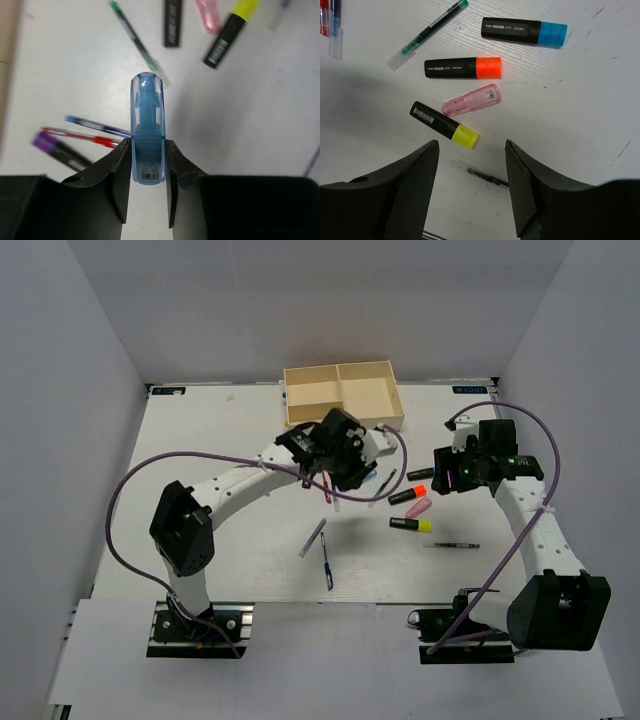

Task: Sort the stationery into containers
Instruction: Pick up the stationery from the center of the board, then place the stationery in the storage box.

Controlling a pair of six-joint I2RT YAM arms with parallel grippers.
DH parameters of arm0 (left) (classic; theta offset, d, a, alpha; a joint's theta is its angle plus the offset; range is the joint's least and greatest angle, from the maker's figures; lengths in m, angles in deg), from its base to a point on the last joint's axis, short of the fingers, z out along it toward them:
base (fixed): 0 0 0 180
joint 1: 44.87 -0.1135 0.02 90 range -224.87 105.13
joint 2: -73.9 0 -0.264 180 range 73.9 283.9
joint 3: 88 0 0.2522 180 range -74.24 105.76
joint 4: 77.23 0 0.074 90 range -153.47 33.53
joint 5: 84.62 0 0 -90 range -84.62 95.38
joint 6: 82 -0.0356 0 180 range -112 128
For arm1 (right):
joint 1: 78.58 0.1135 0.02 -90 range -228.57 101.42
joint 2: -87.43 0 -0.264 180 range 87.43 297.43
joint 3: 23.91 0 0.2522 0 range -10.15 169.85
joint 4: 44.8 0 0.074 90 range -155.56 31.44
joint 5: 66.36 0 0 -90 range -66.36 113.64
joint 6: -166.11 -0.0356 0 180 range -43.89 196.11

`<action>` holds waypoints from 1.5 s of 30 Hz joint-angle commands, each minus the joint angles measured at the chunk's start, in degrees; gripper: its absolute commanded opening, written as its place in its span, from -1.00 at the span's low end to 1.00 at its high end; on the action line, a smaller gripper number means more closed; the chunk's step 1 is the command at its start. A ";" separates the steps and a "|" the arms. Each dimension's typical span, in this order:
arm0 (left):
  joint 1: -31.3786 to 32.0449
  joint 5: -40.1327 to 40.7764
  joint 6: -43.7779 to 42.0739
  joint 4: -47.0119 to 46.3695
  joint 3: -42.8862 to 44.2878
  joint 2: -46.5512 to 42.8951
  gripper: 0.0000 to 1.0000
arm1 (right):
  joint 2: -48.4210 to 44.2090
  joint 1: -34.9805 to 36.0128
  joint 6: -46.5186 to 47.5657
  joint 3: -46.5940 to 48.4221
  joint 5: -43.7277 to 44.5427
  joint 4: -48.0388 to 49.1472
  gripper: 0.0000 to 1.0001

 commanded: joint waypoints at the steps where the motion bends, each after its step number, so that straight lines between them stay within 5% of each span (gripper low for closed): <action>1: -4.35 1.48 -7.05 6.11 8.97 3.56 -1.00 | 0.92 -0.40 0.71 0.43 -0.96 2.41 0.23; 10: -18.32 4.75 -22.08 14.82 43.43 25.46 -0.90 | 4.18 -0.49 0.98 2.28 -1.66 2.85 0.23; 21: -23.26 7.57 -24.99 1.48 34.94 27.15 -0.74 | 6.55 -0.31 0.36 1.40 -3.68 3.29 0.20; 27: -23.26 6.34 -26.57 1.64 35.21 27.59 -0.72 | 7.16 -0.31 0.63 1.93 -4.12 3.12 0.20; 45: -23.26 9.50 -28.16 -1.87 34.76 29.08 -0.01 | 8.22 -0.40 0.27 1.58 -5.62 2.77 0.20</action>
